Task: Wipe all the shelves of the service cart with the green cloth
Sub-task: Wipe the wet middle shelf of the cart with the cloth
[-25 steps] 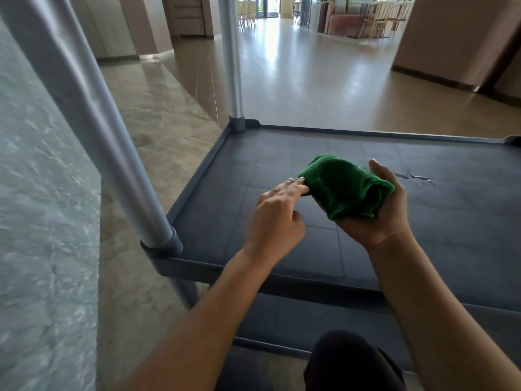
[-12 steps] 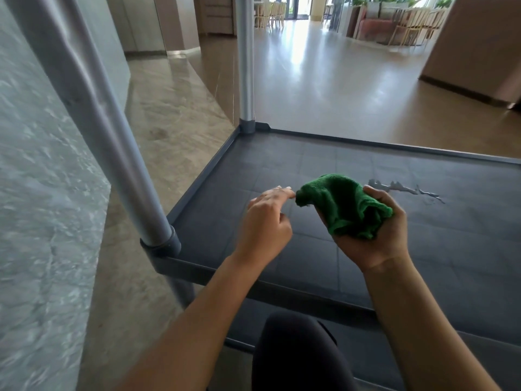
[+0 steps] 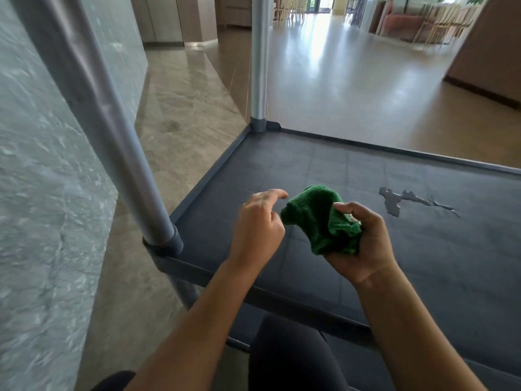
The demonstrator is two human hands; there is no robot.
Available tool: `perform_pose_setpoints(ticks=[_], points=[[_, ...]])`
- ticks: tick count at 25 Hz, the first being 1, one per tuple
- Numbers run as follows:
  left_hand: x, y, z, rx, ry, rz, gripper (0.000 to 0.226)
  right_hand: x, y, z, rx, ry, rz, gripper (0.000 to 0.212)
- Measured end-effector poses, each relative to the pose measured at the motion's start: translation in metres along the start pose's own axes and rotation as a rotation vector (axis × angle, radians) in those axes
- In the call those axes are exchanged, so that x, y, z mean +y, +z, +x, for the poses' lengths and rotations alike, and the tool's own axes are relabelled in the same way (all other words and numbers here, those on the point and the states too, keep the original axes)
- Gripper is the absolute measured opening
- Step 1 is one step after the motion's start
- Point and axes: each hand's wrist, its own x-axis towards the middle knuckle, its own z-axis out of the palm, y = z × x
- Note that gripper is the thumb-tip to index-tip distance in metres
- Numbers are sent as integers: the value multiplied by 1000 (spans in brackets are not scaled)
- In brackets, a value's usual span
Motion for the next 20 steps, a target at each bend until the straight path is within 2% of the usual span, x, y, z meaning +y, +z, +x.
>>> perform_pose_setpoints(ticks=[4,8,11,13,17,18,20], points=[[-2,0,1,21,17,-11,47,0,1,0,-59,-10,3,30],[-3,-2,4,24,-49,-60,48,0,1,1,24,-5,-8,31],[-10,-14,7,41,-107,-133,48,-3,2,0,69,-93,-69,29],[-20,-26,8,54,-96,-89,47,-6,7,3,63,-244,-324,21],[-32,-46,5,54,-85,26,46,-4,16,9,-178,-662,-1265,55],[-34,-49,4,55,-82,44,46,1,14,11,-266,-726,-1517,59],[-37,-52,0,32,-49,98,44,16,6,15,-471,-721,-1896,61]])
